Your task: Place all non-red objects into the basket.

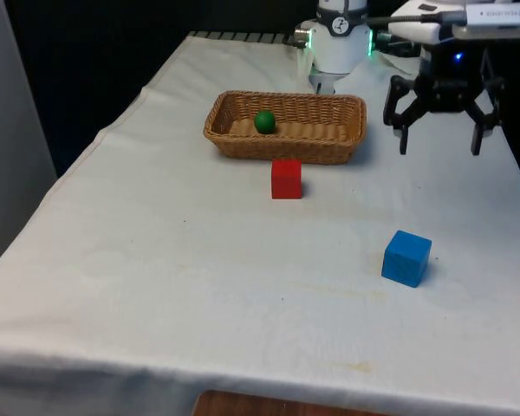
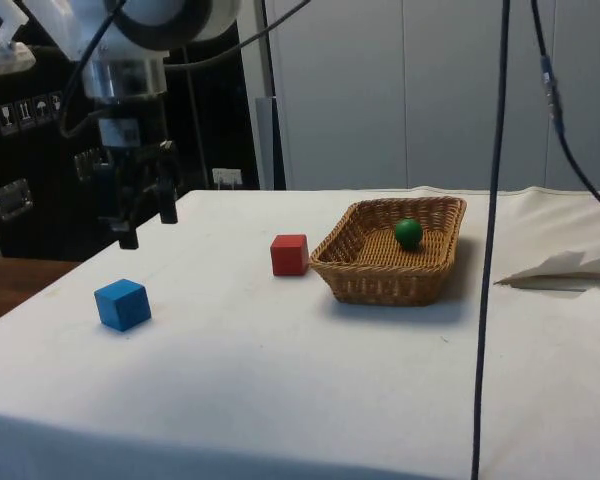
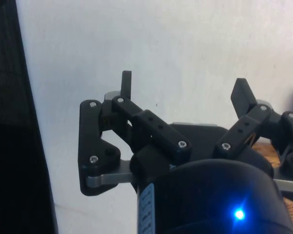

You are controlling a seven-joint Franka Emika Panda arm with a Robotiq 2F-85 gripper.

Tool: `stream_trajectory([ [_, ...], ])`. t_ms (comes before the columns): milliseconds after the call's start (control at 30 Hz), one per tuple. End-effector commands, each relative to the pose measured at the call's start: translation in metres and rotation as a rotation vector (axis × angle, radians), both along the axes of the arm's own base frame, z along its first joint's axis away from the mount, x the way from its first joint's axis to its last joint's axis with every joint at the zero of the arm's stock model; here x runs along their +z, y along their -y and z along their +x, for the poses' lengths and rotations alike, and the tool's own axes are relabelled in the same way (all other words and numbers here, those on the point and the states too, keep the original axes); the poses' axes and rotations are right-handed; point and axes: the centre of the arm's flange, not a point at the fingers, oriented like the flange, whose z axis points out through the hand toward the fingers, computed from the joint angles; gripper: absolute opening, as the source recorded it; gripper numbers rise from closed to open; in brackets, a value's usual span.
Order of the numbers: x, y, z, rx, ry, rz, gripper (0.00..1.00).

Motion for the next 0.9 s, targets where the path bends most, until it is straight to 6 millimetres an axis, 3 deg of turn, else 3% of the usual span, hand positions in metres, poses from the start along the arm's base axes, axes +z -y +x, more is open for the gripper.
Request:
stream_trajectory([
  [0, -0.003, 0.001, 0.003, -0.005, -0.007, 0.011, 1.00],
  [600, -0.033, 0.013, 0.027, -0.042, -0.008, -0.002, 1.00],
  [867, -0.056, 0.013, 0.044, -0.068, -0.015, 0.020, 1.00],
])
